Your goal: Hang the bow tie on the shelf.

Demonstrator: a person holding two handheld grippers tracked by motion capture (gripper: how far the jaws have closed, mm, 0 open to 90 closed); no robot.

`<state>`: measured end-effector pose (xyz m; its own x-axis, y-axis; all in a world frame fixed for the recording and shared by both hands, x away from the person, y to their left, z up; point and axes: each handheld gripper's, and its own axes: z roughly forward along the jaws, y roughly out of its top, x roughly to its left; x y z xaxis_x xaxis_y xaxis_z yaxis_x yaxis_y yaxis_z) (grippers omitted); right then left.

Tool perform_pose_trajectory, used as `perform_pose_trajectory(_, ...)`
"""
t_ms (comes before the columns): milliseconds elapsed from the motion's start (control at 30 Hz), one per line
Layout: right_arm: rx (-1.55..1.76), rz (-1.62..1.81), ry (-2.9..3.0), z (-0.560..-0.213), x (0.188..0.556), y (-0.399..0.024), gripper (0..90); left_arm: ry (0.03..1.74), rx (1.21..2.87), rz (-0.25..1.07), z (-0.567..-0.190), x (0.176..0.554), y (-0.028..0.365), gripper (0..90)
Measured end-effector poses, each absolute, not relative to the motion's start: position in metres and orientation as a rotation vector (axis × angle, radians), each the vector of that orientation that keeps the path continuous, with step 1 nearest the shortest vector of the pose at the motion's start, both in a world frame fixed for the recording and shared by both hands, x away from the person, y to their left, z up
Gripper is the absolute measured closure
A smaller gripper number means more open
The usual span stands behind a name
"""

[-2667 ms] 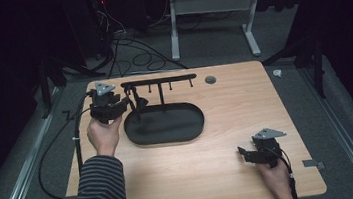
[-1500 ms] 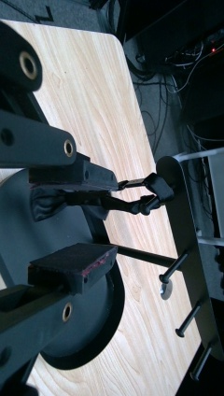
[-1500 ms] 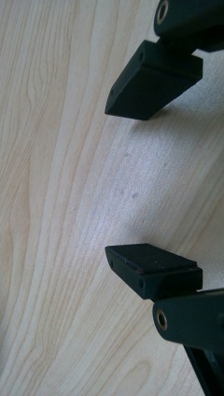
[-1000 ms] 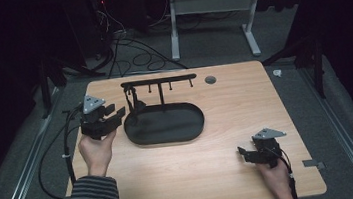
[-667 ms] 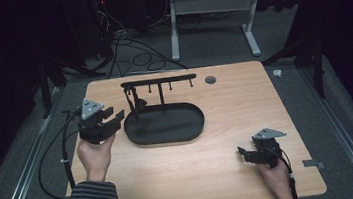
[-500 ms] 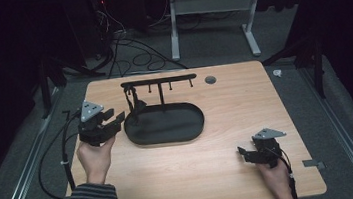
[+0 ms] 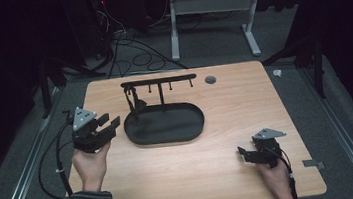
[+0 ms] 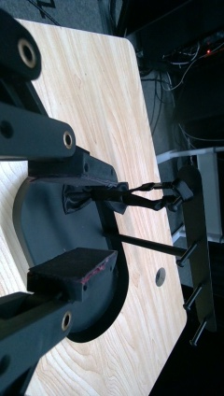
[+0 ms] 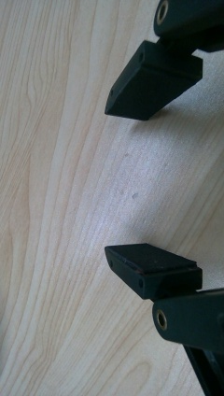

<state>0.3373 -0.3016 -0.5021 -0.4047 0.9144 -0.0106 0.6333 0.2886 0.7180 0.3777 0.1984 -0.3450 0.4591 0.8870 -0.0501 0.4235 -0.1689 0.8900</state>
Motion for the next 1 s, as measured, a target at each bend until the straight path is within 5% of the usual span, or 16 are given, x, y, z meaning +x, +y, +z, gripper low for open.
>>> perform_pose_trajectory(1000, 1.385, 0.897, 2.141, -0.502, 0.337, -0.302, 28.7, 1.166, 1.728, 0.589, -0.365, 0.358, 0.215, 56.5)
